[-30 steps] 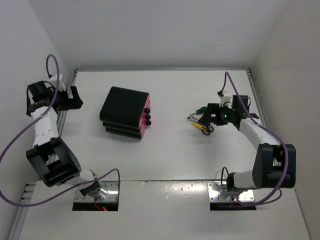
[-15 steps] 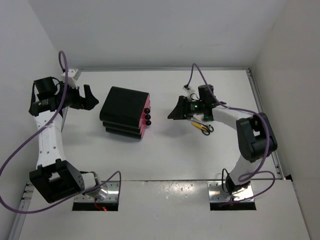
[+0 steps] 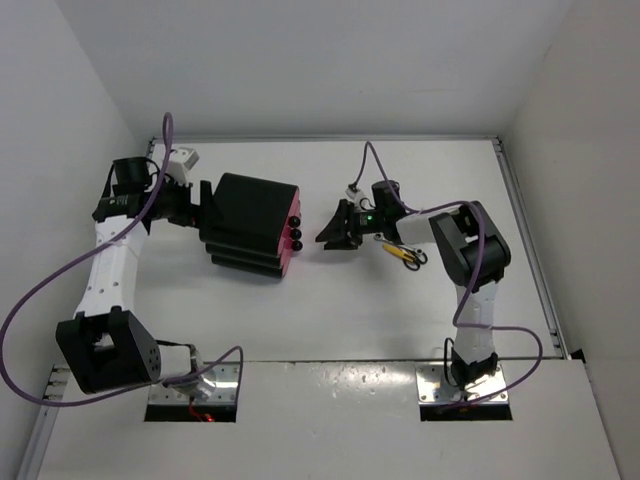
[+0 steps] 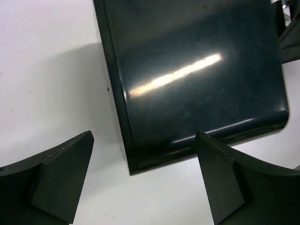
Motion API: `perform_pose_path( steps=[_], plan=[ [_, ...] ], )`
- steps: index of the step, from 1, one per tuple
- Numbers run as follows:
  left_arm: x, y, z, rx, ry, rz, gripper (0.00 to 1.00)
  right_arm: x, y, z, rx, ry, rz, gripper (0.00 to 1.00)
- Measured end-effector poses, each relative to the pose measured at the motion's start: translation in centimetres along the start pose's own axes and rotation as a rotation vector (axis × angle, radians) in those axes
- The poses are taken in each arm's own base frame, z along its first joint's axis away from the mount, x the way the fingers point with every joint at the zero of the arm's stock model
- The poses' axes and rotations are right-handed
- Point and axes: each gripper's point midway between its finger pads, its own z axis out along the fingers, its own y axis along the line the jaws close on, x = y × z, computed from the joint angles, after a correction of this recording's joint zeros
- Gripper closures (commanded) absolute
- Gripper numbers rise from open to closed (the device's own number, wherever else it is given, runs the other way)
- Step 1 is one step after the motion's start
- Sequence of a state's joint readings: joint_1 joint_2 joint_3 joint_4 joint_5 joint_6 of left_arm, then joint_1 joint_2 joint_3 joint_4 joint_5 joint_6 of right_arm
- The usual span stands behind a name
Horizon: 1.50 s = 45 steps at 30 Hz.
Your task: Sort the tools into containers
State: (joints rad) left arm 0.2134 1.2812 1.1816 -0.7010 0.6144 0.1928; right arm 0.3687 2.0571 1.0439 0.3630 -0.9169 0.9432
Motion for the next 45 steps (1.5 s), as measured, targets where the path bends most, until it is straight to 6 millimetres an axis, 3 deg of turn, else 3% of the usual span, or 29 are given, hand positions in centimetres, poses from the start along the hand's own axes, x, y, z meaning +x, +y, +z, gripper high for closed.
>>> perform_pose_path(
  steps=[8, 16, 26, 31, 34, 39, 45],
  plan=[
    [1.5, 1.5, 2.2, -0.044, 0.053, -0.065, 0.06, -1.8, -0.8, 2.2, -0.048, -0.028, 0.07, 0.49],
    [0.9, 1.5, 3.0, -0.055, 0.034, -0.057, 0.06, -0.3, -2.6, 5.1, -0.066, 0.009, 0.196, 0.5],
    [0.4, 1.5, 3.7, -0.058, 0.009, -0.062, 0.07, -0.7, -1.0, 7.2, -0.124, 0.02, 0.176, 0.52],
    [0.2, 1.7, 4.1, -0.059, -0.003, -0.074, 0.07, -0.2, -0.9, 7.8, -0.126, 0.035, 0.185, 0.65],
    [0.1, 1.7, 4.3, -0.06, -0.011, -0.083, 0.08, -0.1, -0.9, 8.0, -0.126, 0.038, 0.19, 0.75],
    [-0.1, 1.9, 4.6, -0.061, -0.023, -0.09, 0.09, 0.1, -1.2, 7.7, -0.122, 0.032, 0.191, 0.81],
    [-0.3, 1.9, 4.9, -0.067, -0.037, -0.094, 0.09, 0.4, -2.2, 4.9, -0.099, 0.009, 0.211, 0.83]
  ],
)
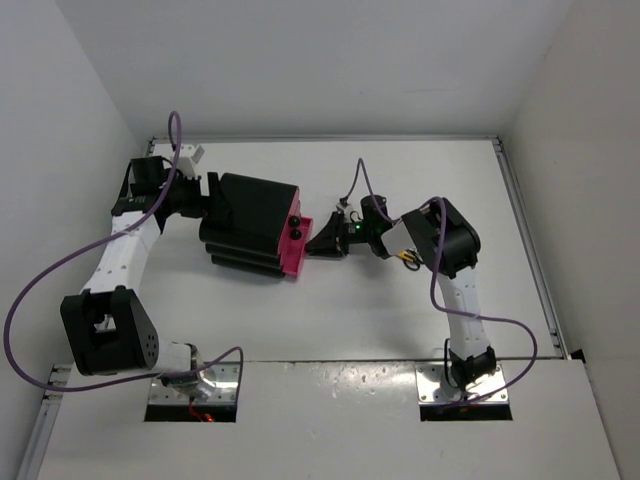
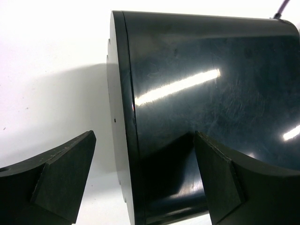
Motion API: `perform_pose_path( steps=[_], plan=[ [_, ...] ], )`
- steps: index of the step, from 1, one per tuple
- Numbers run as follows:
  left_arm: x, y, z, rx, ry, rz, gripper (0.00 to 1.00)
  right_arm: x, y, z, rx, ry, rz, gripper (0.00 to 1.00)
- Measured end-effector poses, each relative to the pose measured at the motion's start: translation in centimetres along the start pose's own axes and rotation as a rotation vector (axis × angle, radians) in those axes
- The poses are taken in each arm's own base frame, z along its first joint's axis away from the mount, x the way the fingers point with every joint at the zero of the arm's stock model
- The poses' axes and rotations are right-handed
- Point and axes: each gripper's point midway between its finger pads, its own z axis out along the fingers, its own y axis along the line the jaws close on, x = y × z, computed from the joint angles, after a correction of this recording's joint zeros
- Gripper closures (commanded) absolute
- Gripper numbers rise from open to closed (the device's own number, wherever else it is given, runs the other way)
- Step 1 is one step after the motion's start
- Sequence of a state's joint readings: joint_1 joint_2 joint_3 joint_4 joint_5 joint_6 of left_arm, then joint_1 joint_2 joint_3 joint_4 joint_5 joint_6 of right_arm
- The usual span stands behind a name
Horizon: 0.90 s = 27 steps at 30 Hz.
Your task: Sort the tools into containers
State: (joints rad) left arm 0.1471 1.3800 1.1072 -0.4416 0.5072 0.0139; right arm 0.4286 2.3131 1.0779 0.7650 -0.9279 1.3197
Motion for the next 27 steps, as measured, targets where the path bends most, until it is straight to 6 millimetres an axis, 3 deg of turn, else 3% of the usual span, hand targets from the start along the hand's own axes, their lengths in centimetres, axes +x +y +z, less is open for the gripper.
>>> perform_pose_path(
  steps=[12, 16, 17, 19, 22, 27],
  plan=[
    [-0.4, 0.1, 0.4, -0.021, -0.017, 0.013, 0.11, -0.1, -1.7, -5.7, 0.036, -0.01, 0.008, 0.84],
    [-0.4, 0.1, 0.4, -0.022, -0.017, 0.009, 0.11, -0.1, -2.1, -7.1, 0.049, -0.014, 0.008, 0.72],
    [-0.4, 0.1, 0.4, -0.022, -0.018, 0.008, 0.11, 0.0, -2.2, -7.2, 0.053, -0.011, 0.007, 0.66],
    [-0.5, 0.1, 0.5, -0.023, -0.02, 0.008, 0.11, 0.1, -2.2, -7.4, 0.06, -0.009, 0.002, 0.41],
    [-0.6, 0.2, 0.5, -0.026, -0.023, 0.008, 0.11, 0.5, -2.4, -7.7, 0.085, -0.005, -0.005, 0.33],
    [-0.6, 0.1, 0.6, -0.027, -0.024, 0.01, 0.11, 0.4, -0.9, -8.9, 0.128, -0.022, -0.095, 0.33]
  ],
)
